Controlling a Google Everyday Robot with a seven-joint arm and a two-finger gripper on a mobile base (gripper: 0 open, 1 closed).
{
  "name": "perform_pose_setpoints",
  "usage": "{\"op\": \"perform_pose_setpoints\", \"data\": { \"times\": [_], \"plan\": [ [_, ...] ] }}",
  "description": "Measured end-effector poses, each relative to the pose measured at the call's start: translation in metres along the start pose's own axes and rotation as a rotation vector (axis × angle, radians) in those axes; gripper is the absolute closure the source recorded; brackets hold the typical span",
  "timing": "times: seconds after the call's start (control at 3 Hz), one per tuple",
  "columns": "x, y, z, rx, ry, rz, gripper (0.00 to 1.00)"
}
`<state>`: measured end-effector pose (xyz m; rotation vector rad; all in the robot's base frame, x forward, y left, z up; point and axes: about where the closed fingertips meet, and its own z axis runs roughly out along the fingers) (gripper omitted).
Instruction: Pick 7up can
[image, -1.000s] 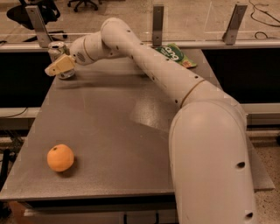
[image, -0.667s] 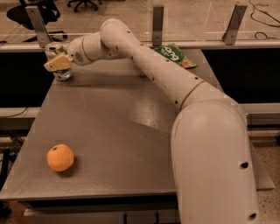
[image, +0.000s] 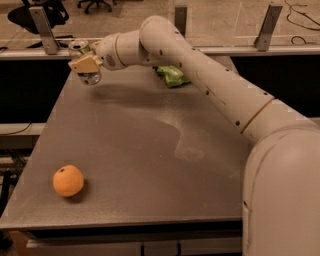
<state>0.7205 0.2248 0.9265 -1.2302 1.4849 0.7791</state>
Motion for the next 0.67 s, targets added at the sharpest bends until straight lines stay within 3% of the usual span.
{"op": "perform_pose_setpoints", "data": {
  "times": [0.33,0.67],
  "plan": [
    [-0.011,0.009,-0.066,0.056,-0.036,-0.030,1.00],
    [0.002,-0.005,-0.101,0.105,-0.028,-0.016,1.00]
  ]
}}
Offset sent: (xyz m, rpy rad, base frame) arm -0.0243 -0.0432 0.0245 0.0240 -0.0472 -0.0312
